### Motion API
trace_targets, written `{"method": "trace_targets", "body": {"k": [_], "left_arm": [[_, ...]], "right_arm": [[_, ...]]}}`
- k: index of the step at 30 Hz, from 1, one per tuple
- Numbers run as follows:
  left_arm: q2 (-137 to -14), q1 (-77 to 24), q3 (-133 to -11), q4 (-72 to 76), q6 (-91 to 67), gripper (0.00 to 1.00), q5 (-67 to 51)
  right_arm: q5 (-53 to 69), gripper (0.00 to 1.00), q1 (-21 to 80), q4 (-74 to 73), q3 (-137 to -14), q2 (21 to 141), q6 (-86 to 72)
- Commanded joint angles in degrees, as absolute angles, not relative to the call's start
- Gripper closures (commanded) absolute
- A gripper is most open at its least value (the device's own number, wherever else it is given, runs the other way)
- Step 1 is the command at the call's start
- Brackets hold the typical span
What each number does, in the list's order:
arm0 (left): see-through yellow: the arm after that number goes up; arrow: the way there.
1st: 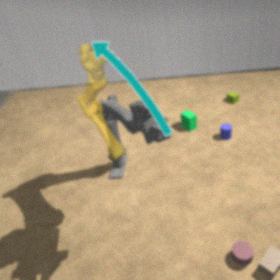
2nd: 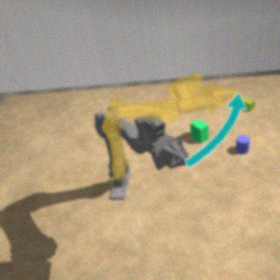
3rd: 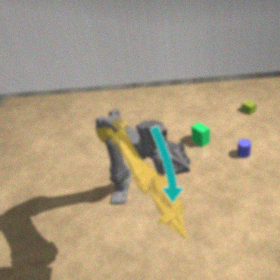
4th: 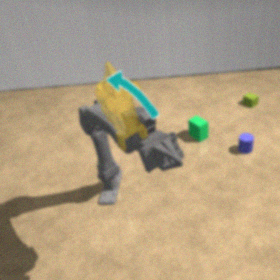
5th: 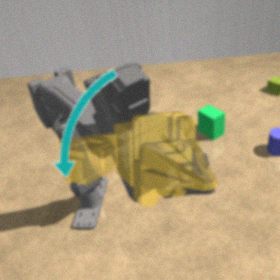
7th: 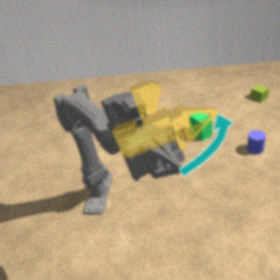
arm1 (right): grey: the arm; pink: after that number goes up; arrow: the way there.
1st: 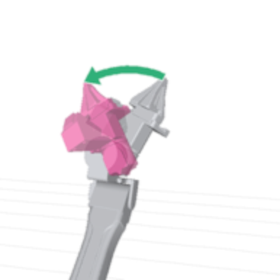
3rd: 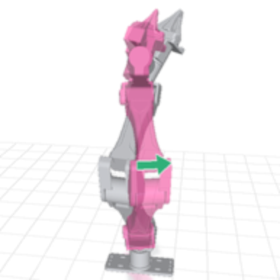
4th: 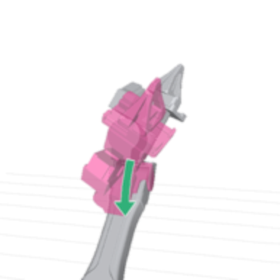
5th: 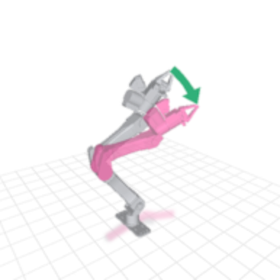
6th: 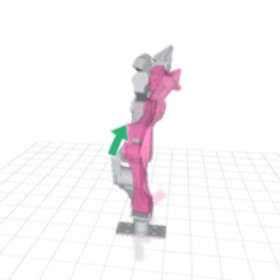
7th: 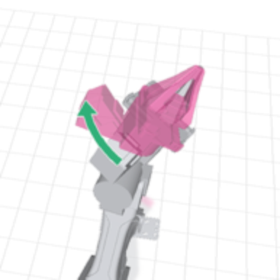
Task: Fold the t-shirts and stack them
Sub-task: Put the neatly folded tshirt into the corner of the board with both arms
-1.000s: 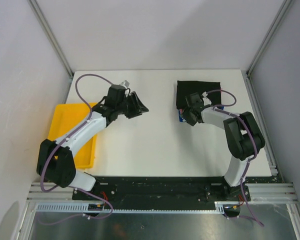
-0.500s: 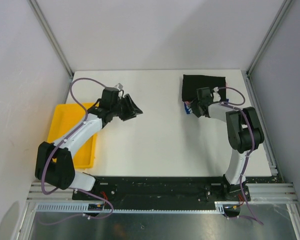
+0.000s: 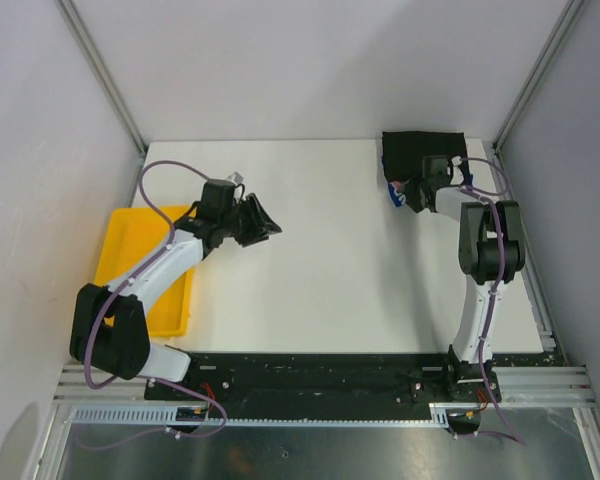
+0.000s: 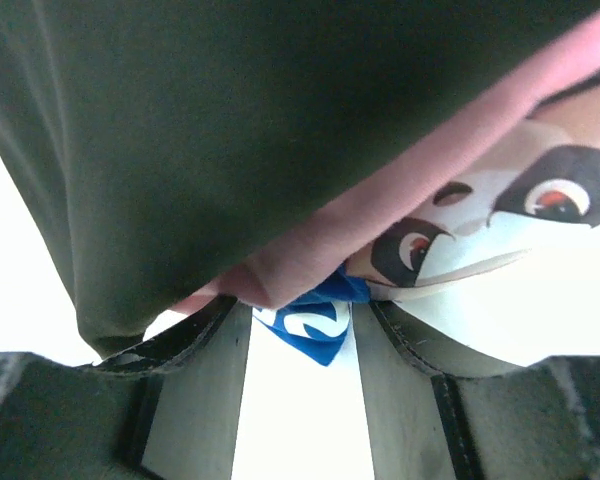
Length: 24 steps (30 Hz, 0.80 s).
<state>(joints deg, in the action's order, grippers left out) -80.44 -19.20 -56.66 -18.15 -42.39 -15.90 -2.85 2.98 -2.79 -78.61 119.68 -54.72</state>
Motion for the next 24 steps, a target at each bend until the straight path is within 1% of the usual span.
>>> {"method": "trace_targets", "body": {"k": [1,4,7,11,15,19,20,24], "left_arm": [[-78.2,-18.3,-56.1,-17.2,-40.4,0.51,-17.0],[-77.4,-18.2,-55.7,-17.2,-40.0,0.51,-16.9],[-76.4,-18.1,-55.3,-17.3,-38.8,0.49,-17.5],[-75.1,-18.1,-55.3,-18.0,-35.8,0.42,-18.6],[-72.9,-18.2,-54.9,-19.1,-33.3,0.32,-19.1],[-69.6,-18.5,-53.1,-19.7,-31.9,0.07,-19.2],[-68.6,-18.7,-52.5,-19.9,-31.6,0.04,-19.0],[-62.5,-19.3,-49.3,-21.3,-29.1,0.01,-16.7]], "right_arm": [[-2.7,0.51,4.2,-4.4,-84.5,123.8,-51.1],[-1.5,0.52,4.1,-6.1,-85.5,124.3,-50.5],[-1.3,0.50,4.0,-8.8,-84.1,121.9,-49.9],[-0.7,0.45,4.7,-10.4,-79.7,114.4,-48.6],[-0.9,0.41,8.1,-15.2,-74.9,102.3,-47.5],[-1.3,0.36,14.1,-15.6,-65.7,88.3,-47.9],[-1.6,0.35,16.0,-15.6,-63.5,84.7,-47.7],[-6.3,0.26,25.3,-17.0,-55.1,71.3,-46.6]]}}
